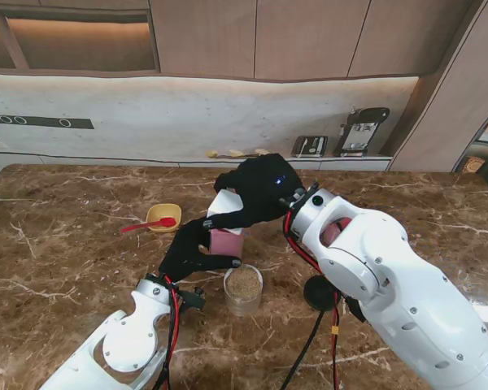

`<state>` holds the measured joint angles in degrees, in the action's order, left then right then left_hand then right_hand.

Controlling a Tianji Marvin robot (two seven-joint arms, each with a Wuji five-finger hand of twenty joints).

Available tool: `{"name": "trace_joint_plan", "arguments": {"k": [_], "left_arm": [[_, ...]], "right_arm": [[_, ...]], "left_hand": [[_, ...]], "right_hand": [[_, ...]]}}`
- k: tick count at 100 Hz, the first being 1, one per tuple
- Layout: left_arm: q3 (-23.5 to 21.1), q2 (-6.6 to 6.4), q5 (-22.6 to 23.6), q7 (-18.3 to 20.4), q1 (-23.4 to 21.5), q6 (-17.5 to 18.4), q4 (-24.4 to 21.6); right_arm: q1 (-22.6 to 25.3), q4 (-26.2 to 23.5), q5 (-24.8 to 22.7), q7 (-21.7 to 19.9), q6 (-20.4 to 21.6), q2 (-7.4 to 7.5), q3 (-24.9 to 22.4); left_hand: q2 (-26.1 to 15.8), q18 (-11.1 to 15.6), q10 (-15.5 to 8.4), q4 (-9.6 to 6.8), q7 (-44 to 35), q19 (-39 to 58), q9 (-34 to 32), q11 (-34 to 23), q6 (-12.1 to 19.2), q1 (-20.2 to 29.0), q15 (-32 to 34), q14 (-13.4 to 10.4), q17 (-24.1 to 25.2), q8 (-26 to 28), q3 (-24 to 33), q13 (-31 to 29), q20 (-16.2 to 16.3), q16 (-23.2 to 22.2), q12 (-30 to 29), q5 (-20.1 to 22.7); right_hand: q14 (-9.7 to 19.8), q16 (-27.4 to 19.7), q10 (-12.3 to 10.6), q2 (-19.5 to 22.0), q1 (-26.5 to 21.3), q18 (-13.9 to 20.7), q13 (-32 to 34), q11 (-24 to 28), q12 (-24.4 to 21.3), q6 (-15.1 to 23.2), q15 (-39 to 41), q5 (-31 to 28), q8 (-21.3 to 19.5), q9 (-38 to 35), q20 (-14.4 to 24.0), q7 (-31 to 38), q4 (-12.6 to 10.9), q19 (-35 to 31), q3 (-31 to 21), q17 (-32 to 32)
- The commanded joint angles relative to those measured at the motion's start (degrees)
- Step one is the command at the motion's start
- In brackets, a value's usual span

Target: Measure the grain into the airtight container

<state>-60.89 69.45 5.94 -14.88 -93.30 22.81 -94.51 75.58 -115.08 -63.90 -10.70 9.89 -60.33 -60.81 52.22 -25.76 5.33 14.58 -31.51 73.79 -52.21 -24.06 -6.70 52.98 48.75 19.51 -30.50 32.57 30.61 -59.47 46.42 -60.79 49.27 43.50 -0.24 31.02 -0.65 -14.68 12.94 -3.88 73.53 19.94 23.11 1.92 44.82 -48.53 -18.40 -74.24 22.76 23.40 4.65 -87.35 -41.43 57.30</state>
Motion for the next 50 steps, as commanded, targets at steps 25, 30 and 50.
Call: {"name": "trace_joint_plan", "arguments": {"k": [25,30,50], "left_arm": [[0.24,0.25,0.28,0.09,0.01,0.20,-0.11],[0.23,0.26,0.36,0.01,0.00,0.18,-0.10],[0.06,0.25,0.52,-0.12,-0.22,0.00,-0.31]], "right_arm": [[0.83,-1.85,0.36,-3.25,0.87,0.29,-1.11],[0.84,-2.04,0.85,-3.72,0.88,0.33,-1.02],[0.32,-0.95,1.66,-1.34,3.07,0.18,-0.19]], "left_hand": [[-28.69,1.32,-8.39,-5.82,-35.18,2.10,-10.55,-14.69,16.19,9.87,1.49,-4.22,0.56,4.79,24.97,-1.11,1.19,-0.16,4.02,20.73],[-28.68,1.32,-8.42,-5.81,-35.19,2.10,-10.55,-14.70,16.28,9.83,1.49,-4.33,0.56,4.79,24.94,-1.10,1.18,-0.15,4.02,20.71],[-28.64,1.21,-8.25,-5.76,-35.21,2.01,-10.57,-14.73,16.21,9.88,1.44,-4.29,0.68,4.78,24.93,-1.05,1.15,-0.14,4.03,20.83]], "right_hand": [[-1.53,-0.78,0.88,0.14,0.29,0.95,-2.03,-2.92,-2.97,1.69,-8.98,7.58,0.52,6.16,-0.72,-4.16,-2.78,2.72,-0.78,-5.70],[-0.82,-0.08,0.24,-5.01,-6.07,1.62,-1.68,-1.83,-2.12,1.42,-9.04,6.96,-0.50,5.51,-0.25,-3.75,-2.33,3.11,-1.06,-5.34],[1.42,1.26,-1.81,-16.34,-23.34,1.96,1.29,2.09,0.96,1.93,-7.10,2.14,-3.08,0.72,0.51,0.07,-1.04,2.54,0.54,-2.51]]}}
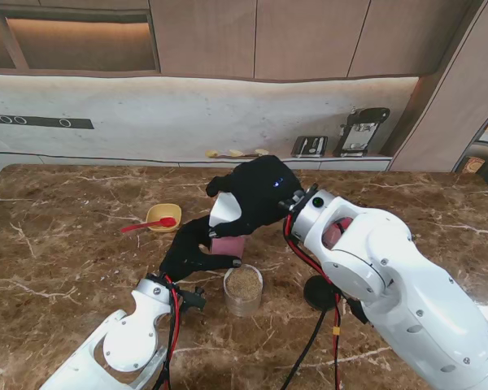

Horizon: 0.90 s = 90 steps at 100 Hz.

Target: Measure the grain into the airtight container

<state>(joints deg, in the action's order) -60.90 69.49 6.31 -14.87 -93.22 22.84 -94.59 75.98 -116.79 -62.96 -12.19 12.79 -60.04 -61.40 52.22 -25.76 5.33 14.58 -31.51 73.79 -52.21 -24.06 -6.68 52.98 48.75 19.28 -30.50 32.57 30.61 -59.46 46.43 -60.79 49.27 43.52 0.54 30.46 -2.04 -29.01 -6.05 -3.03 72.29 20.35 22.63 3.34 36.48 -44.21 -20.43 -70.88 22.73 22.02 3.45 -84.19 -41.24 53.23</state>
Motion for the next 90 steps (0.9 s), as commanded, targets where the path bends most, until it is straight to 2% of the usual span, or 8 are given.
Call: {"name": "trace_joint_plan", "arguments": {"k": [1,13,29,40,53,61,82,90], "left_arm": [[0.06,0.21,0.15,-0.13,-0.30,-0.03,-0.24],[-0.07,0.16,0.15,0.01,-0.29,0.00,-0.28],[-0.16,0.14,0.22,0.04,-0.30,-0.07,-0.34],[-0.22,0.07,0.52,0.17,-0.27,-0.05,-0.25],[-0.21,0.08,0.53,0.10,-0.29,-0.02,-0.26],[-0.21,0.09,0.51,0.09,-0.30,0.05,-0.26],[-0.37,0.06,0.53,0.10,-0.45,0.08,-0.38],[-0.42,0.06,0.59,0.05,-0.54,0.05,-0.45]], "right_arm": [[-0.12,0.86,0.77,0.36,0.29,-0.13,0.45],[-0.57,1.32,0.30,1.54,1.25,-0.18,0.80],[-0.44,0.82,0.49,0.45,0.89,-0.11,0.48],[-0.39,0.28,1.03,-1.32,0.69,0.04,0.07],[-0.27,-0.20,0.63,-2.09,0.71,0.14,-0.14],[-0.16,-0.32,0.22,-1.91,0.56,0.12,-0.20],[0.92,-1.74,-0.53,-0.26,0.31,-0.08,-2.37],[1.35,-3.11,3.08,-2.53,1.15,0.06,-4.25]], "left_hand": [[-28.67,1.20,-8.34,-5.77,-35.18,2.01,-10.54,-14.71,16.16,9.88,1.44,-4.06,0.68,4.77,24.94,-1.06,1.14,-0.14,4.02,20.77],[-28.68,1.18,-8.29,-5.78,-35.15,1.99,-10.55,-14.70,16.06,9.91,1.42,-3.98,0.69,4.75,24.96,-1.03,1.15,-0.14,4.01,20.77],[-28.66,1.11,-8.15,-5.78,-35.16,1.89,-10.55,-14.71,16.05,9.95,1.42,-3.84,0.89,4.74,24.96,-1.01,1.14,-0.15,4.02,20.80],[-28.66,1.11,-8.21,-5.73,-35.16,1.89,-10.48,-14.71,15.99,9.97,1.43,-3.98,0.90,4.73,24.94,-1.01,1.16,-0.15,4.06,20.82],[-28.71,1.11,-8.26,-5.79,-35.16,1.94,-10.56,-14.72,16.02,9.94,1.44,-3.97,0.83,4.73,24.96,-1.04,1.20,-0.14,4.04,20.79],[-28.73,1.06,-8.33,-5.83,-35.17,1.97,-10.60,-14.73,16.10,9.90,1.45,-3.95,0.75,4.73,24.96,-1.06,1.22,-0.14,4.02,20.78],[-28.71,1.04,-8.39,-5.87,-35.23,1.96,-10.59,-14.73,16.21,9.85,1.50,-4.02,0.75,4.76,24.96,-1.14,1.24,-0.15,3.98,20.84],[-28.70,1.04,-8.42,-5.85,-35.24,1.95,-10.56,-14.74,16.22,9.85,1.50,-4.03,0.75,4.77,24.96,-1.14,1.24,-0.14,4.00,20.84]], "right_hand": [[0.71,1.89,-0.38,-2.40,-4.92,1.07,2.72,1.81,1.53,0.51,1.42,-2.43,-1.10,-2.84,0.59,1.62,0.17,-0.77,0.36,1.73],[1.32,2.36,-0.85,-3.51,-7.31,0.97,3.10,2.26,2.01,1.07,2.85,-3.17,-1.22,-3.50,0.83,2.61,0.40,-1.87,1.61,2.33],[0.03,1.27,-0.34,2.45,7.23,1.51,0.94,-1.30,0.99,1.94,0.17,0.59,-0.01,0.79,-0.10,-0.25,-0.44,-0.12,-2.80,0.57],[-1.03,0.80,0.21,7.45,14.18,1.04,-1.80,-4.75,-0.82,2.71,-2.58,4.12,0.21,6.13,-0.15,-3.35,-1.04,1.85,-3.30,-1.98],[-1.85,-0.13,0.23,11.05,17.62,0.33,-6.13,-7.32,-2.32,3.44,-6.81,8.00,-0.05,11.71,0.14,-6.55,-1.29,5.13,-2.53,-6.01],[-2.72,-2.19,-0.13,13.01,19.27,-0.74,-12.02,-9.16,-3.61,4.31,-13.54,10.64,-1.12,16.70,0.39,-9.51,-1.41,12.46,-1.77,-11.77],[-2.72,-8.01,-1.21,13.63,17.18,-1.61,-29.25,-12.91,-5.39,5.25,-24.68,15.91,-3.56,29.28,2.02,-14.23,-1.30,30.54,-0.54,-26.72],[-1.94,-8.88,-1.27,10.17,9.43,-1.77,-32.50,-13.29,-5.56,3.87,-25.52,16.90,-4.91,32.22,4.33,-14.60,-1.58,34.90,0.06,-29.43]]}}
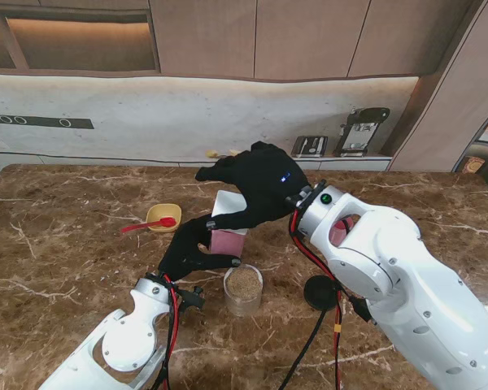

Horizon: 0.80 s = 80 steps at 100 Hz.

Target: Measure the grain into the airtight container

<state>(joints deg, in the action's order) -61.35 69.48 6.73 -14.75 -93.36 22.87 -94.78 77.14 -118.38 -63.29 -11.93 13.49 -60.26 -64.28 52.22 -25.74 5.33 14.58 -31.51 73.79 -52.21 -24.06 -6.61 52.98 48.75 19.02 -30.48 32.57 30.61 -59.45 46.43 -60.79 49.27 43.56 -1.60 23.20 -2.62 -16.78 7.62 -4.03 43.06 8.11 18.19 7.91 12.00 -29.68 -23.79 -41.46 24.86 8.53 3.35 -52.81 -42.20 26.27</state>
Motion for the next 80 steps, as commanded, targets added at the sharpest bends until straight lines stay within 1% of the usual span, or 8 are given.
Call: {"name": "trace_joint_plan", "arguments": {"k": [1,14,22,28,40,47,60,80], "left_arm": [[0.03,0.08,0.16,-0.08,-0.41,0.01,-0.27],[-0.01,0.06,0.18,-0.05,-0.58,0.01,-0.36],[-0.05,0.04,0.18,-0.02,-0.65,0.00,-0.42],[-0.10,0.01,0.23,0.05,-0.68,-0.01,-0.47],[-0.21,-0.06,0.26,0.25,-0.66,0.02,-0.49],[-0.23,-0.07,0.28,0.31,-0.63,0.04,-0.47],[-0.20,-0.10,0.31,0.41,-0.56,0.11,-0.37],[-0.32,-0.14,0.40,0.48,-0.65,0.05,-0.41]], "right_arm": [[0.23,-1.72,4.11,-3.36,0.64,0.33,-1.65],[0.60,-3.95,13.63,-11.02,2.90,1.28,-5.44],[0.46,-4.41,19.40,-15.01,3.87,1.99,-7.23],[0.10,-4.58,22.27,-17.92,4.73,2.61,-8.31],[-0.70,-4.39,24.22,-20.87,5.77,3.27,-8.86],[-1.50,-4.00,24.16,-22.27,6.07,3.55,-8.48],[-3.16,-2.65,23.87,-23.88,5.94,3.84,-6.67],[-5.00,-1.13,22.52,-24.18,6.32,3.87,-3.89]], "left_hand": [[-28.74,1.02,-8.49,-5.86,-35.24,1.95,-10.56,-14.73,16.15,9.85,1.50,-3.77,0.73,4.77,24.97,-1.14,1.24,-0.14,3.99,20.80],[-28.72,1.12,-8.43,-5.84,-35.22,1.96,-10.56,-14.75,16.19,9.86,1.48,-3.89,0.69,4.79,24.97,-1.10,1.24,-0.13,4.00,20.67],[-28.69,1.13,-8.36,-5.83,-35.25,2.00,-10.55,-14.75,16.08,9.87,1.48,-3.83,0.61,4.80,24.96,-1.15,1.25,-0.12,4.00,20.75],[-28.68,1.14,-8.38,-5.82,-35.21,2.01,-10.53,-14.75,16.21,9.88,1.47,-3.88,0.60,4.79,24.95,-1.11,1.26,-0.12,4.01,20.72],[-28.71,1.19,-8.40,-5.80,-35.25,1.98,-10.55,-14.77,16.16,9.89,1.48,-3.88,0.65,4.81,24.95,-1.07,1.25,-0.13,4.03,20.71],[-28.70,1.22,-8.32,-5.80,-35.26,1.97,-10.52,-14.77,16.16,9.89,1.48,-3.82,0.66,4.82,24.96,-1.06,1.24,-0.13,4.01,20.71],[-28.62,1.23,-8.25,-5.74,-35.24,1.96,-10.47,-14.77,16.08,9.92,1.49,-3.88,0.66,4.81,24.91,-1.04,1.23,-0.14,4.05,20.72],[-28.67,1.09,-8.23,-5.78,-35.23,1.91,-10.56,-14.77,16.02,9.92,1.50,-3.70,0.73,4.80,24.95,-1.04,1.23,-0.14,4.04,20.74]], "right_hand": [[0.25,-1.70,-0.73,-2.54,-5.08,-0.78,-3.67,-1.09,-1.13,-0.87,-1.17,2.54,-1.65,2.99,2.34,-1.16,-1.60,3.92,0.91,-2.91],[0.61,-2.56,-0.59,-9.70,-17.37,-2.09,-8.70,-2.27,-1.48,-2.27,-2.89,5.63,-3.16,7.41,4.54,-2.06,-5.15,9.77,-2.01,-7.87],[0.61,-2.81,-0.53,-14.37,-20.40,-2.85,-10.31,-2.54,-1.47,-2.61,-3.38,6.43,-4.24,9.00,7.09,-2.72,-10.71,13.00,-14.07,-9.74],[0.44,-2.86,-0.52,-17.03,-22.24,-3.10,-10.76,-2.70,-1.43,-2.20,-3.54,6.87,-4.75,9.83,8.28,-3.11,-7.91,14.45,-21.79,-9.99],[0.20,-2.97,-0.04,-22.10,-29.46,-3.43,-10.98,-2.58,-1.03,0.65,-3.64,6.24,-5.97,10.48,8.84,-2.30,-6.70,15.40,-35.45,-9.53],[0.46,-2.99,-0.09,-27.37,-34.48,-3.46,-10.87,-2.33,-0.62,3.20,-3.56,5.10,-7.19,10.66,9.08,-1.31,-2.71,15.32,-42.79,-8.99],[1.16,-2.68,-0.30,-29.72,-43.93,-2.75,-10.80,-1.97,0.06,7.37,-3.19,4.84,-8.65,11.60,9.62,-0.29,-0.25,14.45,-45.43,-7.77],[2.47,-1.66,-1.35,-29.11,-44.13,-2.64,-8.57,-0.73,0.86,8.43,-1.66,1.48,-10.20,9.36,10.02,1.65,1.05,13.61,-42.34,-6.57]]}}
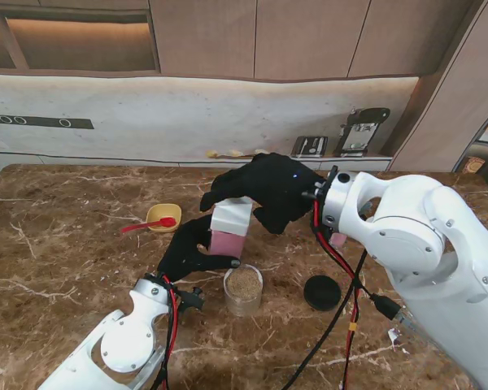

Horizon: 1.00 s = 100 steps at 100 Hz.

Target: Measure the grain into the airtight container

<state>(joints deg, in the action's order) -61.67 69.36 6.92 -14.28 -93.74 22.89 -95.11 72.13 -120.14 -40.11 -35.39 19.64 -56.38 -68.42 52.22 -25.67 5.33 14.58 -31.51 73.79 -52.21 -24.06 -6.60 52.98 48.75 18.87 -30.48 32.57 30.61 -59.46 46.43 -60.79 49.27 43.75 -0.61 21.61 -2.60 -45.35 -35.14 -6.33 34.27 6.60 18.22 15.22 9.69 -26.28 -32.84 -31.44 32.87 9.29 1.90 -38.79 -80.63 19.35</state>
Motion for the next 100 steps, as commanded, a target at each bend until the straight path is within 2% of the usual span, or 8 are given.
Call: {"name": "trace_joint_plan", "arguments": {"k": [1,13,46,55,61,70,82,100], "left_arm": [[-0.01,-0.02,0.22,0.01,-0.27,0.03,-0.08],[-0.05,-0.01,0.30,-0.08,-0.32,0.01,-0.13],[0.17,0.09,0.17,-0.36,-0.34,0.26,-0.02],[0.17,0.11,0.15,-0.43,-0.35,0.29,-0.01],[0.16,0.11,0.18,-0.46,-0.37,0.29,-0.04],[0.15,0.12,0.19,-0.50,-0.36,0.35,-0.04],[0.15,0.14,0.18,-0.58,-0.37,0.34,-0.04],[0.20,0.18,0.16,-0.69,-0.43,0.29,-0.06]], "right_arm": [[-0.03,0.67,-0.75,-0.66,0.16,-0.02,0.33],[-0.41,0.83,-1.95,0.01,0.03,-0.19,1.12],[-0.79,0.82,-3.66,0.33,-1.16,-0.39,2.44],[-0.46,0.94,-5.53,1.91,-1.79,-0.75,2.96],[-0.24,1.02,-6.95,3.17,-2.45,-1.03,3.41],[0.20,1.04,-10.06,5.70,-4.17,-1.58,4.43],[0.73,1.58,-15.32,10.59,-5.86,-2.47,6.11],[1.75,1.17,-23.15,15.02,-10.27,-3.25,8.55]], "left_hand": [[-28.69,1.02,-8.20,-5.79,-35.23,1.90,-10.54,-14.76,15.98,9.96,1.50,-3.54,0.75,4.80,24.97,-1.04,1.23,-0.14,4.04,20.55],[-28.68,0.96,-8.21,-5.77,-35.18,1.87,-10.54,-14.76,15.94,9.94,1.53,-3.54,0.81,4.77,24.94,-1.06,1.25,-0.15,4.06,20.58],[-28.77,0.97,-8.36,-5.86,-35.17,1.88,-10.57,-14.75,16.12,9.92,1.50,-3.65,0.72,4.79,25.00,-1.05,1.29,-0.12,4.03,20.51],[-28.74,0.97,-8.46,-5.86,-35.21,1.87,-10.52,-14.73,16.08,9.87,1.49,-3.68,0.71,4.81,24.96,-1.07,1.30,-0.10,4.01,20.52],[-28.72,0.97,-8.45,-5.86,-35.23,1.87,-10.57,-14.76,16.11,9.85,1.50,-3.67,0.71,4.82,24.95,-1.10,1.30,-0.10,4.02,20.55],[-28.77,0.99,-8.55,-5.87,-35.21,1.87,-10.55,-14.74,16.18,9.85,1.50,-3.84,0.71,4.82,24.98,-1.09,1.31,-0.10,4.00,20.55],[-28.71,1.03,-8.41,-5.86,-35.26,1.85,-10.55,-14.78,16.22,9.87,1.50,-3.85,0.72,4.84,24.97,-1.11,1.31,-0.10,4.01,20.58],[-28.68,1.16,-8.36,-5.78,-35.22,1.81,-10.52,-14.79,16.13,9.91,1.49,-3.80,0.79,4.83,24.96,-1.11,1.30,-0.09,4.04,20.53]], "right_hand": [[1.57,0.05,-1.49,-0.44,-1.20,-0.35,0.38,0.88,0.90,1.15,0.78,-2.28,-1.28,-0.92,2.05,1.07,2.54,-0.50,-3.63,0.38],[2.73,1.35,-2.44,0.73,4.01,-0.23,2.21,2.22,1.83,0.55,1.99,-6.17,-2.30,-4.99,2.51,2.94,3.01,-1.49,0.76,1.12],[2.87,4.34,-1.62,6.63,17.79,1.14,7.00,2.94,4.06,-7.56,3.95,-10.14,-4.12,-9.67,3.45,7.74,4.79,-4.80,27.05,4.10],[2.83,4.94,-1.54,10.98,18.09,1.58,8.36,3.58,4.75,-8.13,4.68,-10.48,-6.30,-10.88,3.52,10.33,3.93,-6.19,35.62,5.28],[2.50,5.41,-1.76,14.07,20.16,1.65,9.67,4.29,5.30,-8.34,5.46,-10.83,-7.64,-12.34,3.56,11.52,1.97,-7.34,42.96,6.26],[2.43,7.12,-1.91,12.14,28.54,2.37,14.03,7.29,7.59,-7.94,8.49,-13.23,-11.60,-17.21,4.13,15.86,0.89,-11.43,37.58,9.79],[1.55,8.94,-1.55,15.30,35.49,2.49,20.20,10.41,10.01,-6.63,12.93,-18.71,-14.44,-24.00,4.22,20.26,0.47,-19.24,34.66,15.27],[-0.59,9.21,1.18,24.24,47.47,2.01,28.10,11.43,9.83,-7.46,17.96,-26.28,-11.89,-31.64,0.04,22.07,-1.23,-31.23,32.72,21.84]]}}
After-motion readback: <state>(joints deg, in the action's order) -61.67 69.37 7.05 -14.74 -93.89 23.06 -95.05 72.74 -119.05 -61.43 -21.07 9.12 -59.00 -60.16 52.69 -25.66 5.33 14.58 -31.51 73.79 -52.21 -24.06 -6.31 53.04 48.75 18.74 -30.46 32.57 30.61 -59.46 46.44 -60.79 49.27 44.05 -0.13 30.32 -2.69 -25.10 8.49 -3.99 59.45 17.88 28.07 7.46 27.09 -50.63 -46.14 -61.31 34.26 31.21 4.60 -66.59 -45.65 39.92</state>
